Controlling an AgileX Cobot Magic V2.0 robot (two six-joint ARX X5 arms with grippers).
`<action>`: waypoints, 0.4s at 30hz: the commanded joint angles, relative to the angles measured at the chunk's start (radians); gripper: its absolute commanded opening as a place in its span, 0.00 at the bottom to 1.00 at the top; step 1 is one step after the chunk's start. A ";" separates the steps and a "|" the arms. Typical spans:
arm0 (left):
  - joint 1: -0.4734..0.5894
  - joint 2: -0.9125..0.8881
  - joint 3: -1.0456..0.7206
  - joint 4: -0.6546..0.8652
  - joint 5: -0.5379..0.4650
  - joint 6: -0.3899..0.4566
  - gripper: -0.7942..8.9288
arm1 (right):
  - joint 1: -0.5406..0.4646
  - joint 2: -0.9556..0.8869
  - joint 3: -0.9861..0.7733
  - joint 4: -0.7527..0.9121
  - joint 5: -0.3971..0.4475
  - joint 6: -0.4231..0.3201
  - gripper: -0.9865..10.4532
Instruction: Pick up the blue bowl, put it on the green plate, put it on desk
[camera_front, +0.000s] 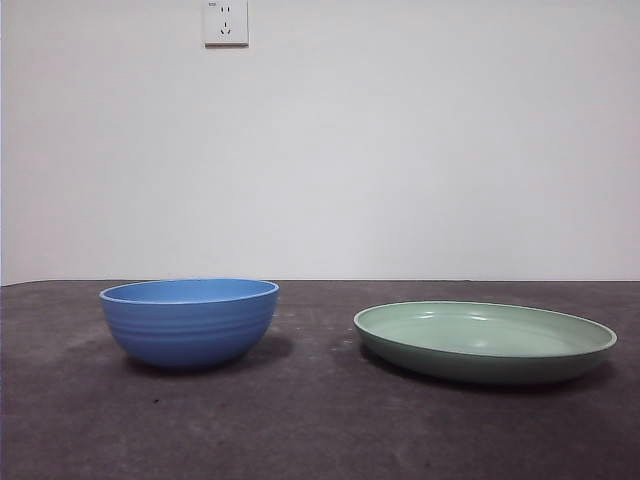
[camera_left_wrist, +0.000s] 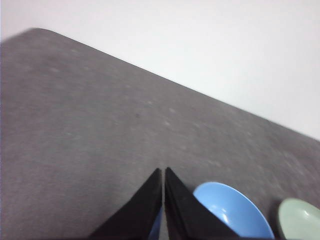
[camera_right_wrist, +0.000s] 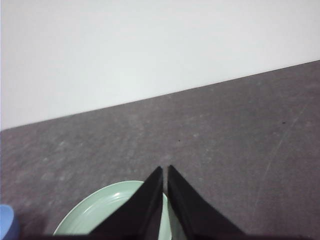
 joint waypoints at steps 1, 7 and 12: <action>0.002 0.083 0.096 -0.044 0.054 0.086 0.09 | 0.000 0.082 0.101 -0.063 -0.032 -0.069 0.09; 0.000 0.263 0.253 -0.163 0.183 0.209 0.09 | 0.001 0.292 0.304 -0.231 -0.159 -0.174 0.09; -0.020 0.393 0.364 -0.269 0.313 0.276 0.09 | 0.005 0.459 0.446 -0.379 -0.273 -0.256 0.09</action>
